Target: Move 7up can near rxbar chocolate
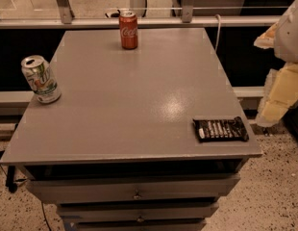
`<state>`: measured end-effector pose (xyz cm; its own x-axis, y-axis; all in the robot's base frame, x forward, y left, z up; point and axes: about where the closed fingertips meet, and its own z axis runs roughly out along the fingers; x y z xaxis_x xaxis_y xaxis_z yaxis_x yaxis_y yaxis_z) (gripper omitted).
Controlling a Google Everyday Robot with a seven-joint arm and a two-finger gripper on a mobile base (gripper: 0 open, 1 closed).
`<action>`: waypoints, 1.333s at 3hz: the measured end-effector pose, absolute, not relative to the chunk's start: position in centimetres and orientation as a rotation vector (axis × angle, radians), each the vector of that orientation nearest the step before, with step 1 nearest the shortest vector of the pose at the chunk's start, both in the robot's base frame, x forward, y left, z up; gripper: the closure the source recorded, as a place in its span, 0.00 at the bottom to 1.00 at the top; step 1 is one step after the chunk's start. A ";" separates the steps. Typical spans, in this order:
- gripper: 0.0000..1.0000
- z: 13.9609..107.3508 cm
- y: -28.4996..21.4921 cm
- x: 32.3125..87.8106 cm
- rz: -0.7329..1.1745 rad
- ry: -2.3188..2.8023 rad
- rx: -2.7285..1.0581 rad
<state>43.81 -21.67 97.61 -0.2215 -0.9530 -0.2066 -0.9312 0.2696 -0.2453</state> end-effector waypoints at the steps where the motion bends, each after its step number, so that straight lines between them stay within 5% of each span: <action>1: 0.00 97.6 -21.7 43.8 -0.098 2.232 -1.725; 4: 0.00 92.9 -13.7 49.4 0.252 2.002 -1.627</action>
Offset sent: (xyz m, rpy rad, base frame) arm -0.0045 0.0134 -0.0231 0.0914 0.0156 0.0199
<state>49.44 -13.66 92.95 -0.1228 -0.8477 -0.5161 -0.9490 0.2524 -0.1888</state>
